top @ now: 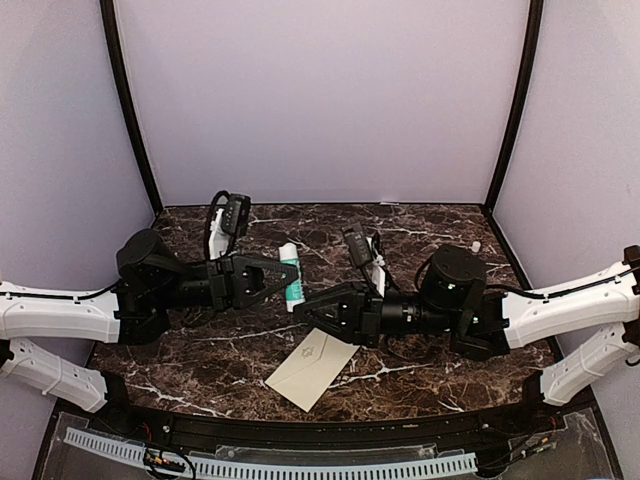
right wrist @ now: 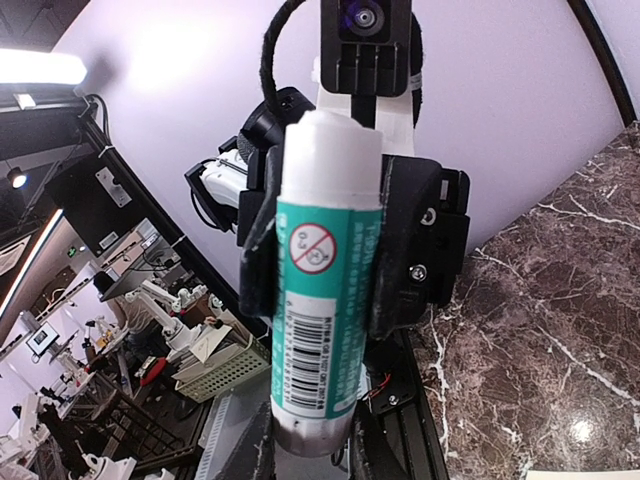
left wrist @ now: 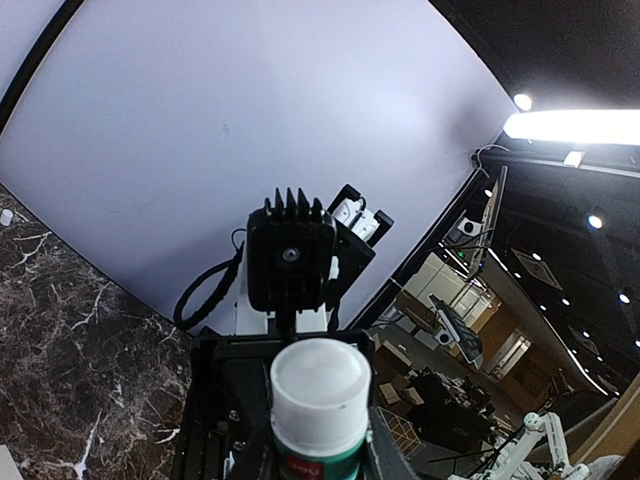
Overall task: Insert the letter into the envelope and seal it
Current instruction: Screw the solid glue.
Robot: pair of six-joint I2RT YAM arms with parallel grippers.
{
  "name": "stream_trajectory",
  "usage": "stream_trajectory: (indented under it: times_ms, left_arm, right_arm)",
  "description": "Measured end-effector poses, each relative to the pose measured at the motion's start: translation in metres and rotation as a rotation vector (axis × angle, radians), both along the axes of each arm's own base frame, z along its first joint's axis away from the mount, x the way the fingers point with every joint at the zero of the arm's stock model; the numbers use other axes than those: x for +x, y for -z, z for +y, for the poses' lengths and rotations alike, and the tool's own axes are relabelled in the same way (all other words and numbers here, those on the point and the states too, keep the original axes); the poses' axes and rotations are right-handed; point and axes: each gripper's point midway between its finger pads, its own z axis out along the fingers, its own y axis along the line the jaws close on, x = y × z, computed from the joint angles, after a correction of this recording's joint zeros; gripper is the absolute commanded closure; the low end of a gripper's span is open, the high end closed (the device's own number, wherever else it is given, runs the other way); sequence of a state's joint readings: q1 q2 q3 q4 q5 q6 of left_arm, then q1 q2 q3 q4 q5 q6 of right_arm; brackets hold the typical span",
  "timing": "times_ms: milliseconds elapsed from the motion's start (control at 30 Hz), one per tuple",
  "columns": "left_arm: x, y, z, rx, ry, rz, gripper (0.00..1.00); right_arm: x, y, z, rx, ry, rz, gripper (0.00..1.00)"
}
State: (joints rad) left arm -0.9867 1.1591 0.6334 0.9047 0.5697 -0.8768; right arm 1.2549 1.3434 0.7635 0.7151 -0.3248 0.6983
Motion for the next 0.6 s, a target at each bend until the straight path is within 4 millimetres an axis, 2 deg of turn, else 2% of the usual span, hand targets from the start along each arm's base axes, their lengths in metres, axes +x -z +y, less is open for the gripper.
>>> stream_trajectory:
  times_ms: [433, 600]
  left_arm:
    - [0.001, 0.000, 0.000, -0.001, -0.012, -0.022, 1.00]
    - [0.012, 0.010, 0.000, 0.051, -0.095, -0.021, 1.00]
  right_arm:
    - [0.004, 0.000, 0.000, -0.002, 0.027, 0.006, 0.96]
    - [0.020, 0.010, 0.002, -0.083, 0.118, 0.024, 0.96]
